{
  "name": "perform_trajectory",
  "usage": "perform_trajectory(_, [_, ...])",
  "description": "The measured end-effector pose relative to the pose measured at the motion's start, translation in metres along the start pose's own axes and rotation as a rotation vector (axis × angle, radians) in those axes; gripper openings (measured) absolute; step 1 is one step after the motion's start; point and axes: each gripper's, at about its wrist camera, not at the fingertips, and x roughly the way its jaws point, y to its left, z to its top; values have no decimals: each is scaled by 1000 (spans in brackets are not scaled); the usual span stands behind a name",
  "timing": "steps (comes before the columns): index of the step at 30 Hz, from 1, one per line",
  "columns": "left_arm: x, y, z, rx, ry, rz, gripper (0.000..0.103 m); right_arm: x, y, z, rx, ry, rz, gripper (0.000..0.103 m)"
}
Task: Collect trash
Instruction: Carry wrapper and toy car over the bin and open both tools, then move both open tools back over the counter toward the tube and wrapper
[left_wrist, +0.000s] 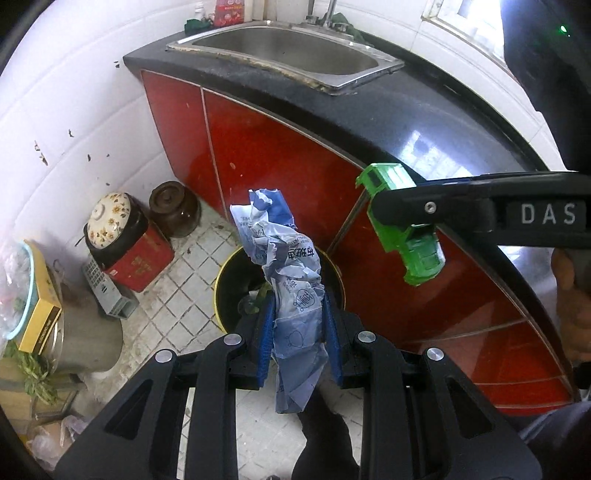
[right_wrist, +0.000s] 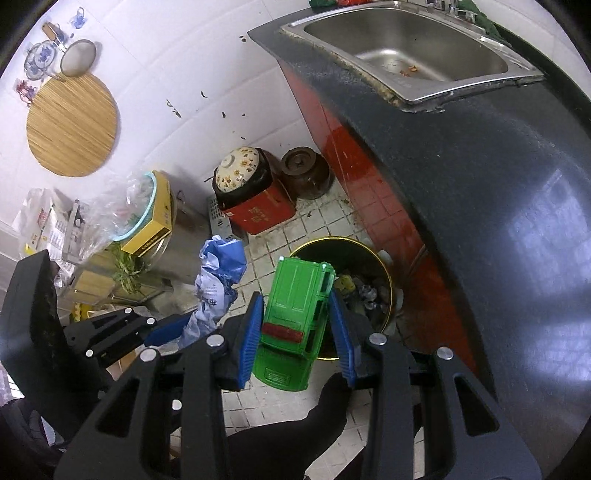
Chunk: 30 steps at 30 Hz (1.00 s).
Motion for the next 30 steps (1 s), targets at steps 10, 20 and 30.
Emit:
perform_trajectory(10, [9, 5, 4, -2, -11, 13, 75, -7, -11, 7, 22, -34, -27, 68])
perform_trajectory(20, [-3, -14, 17, 12, -35, 32, 87, -65, -50, -6, 99, -116, -29, 72])
perform_trajectory(30, [-20, -162, 78, 265, -117, -114, 93, -229, -191, -84, 377, -379, -268, 80])
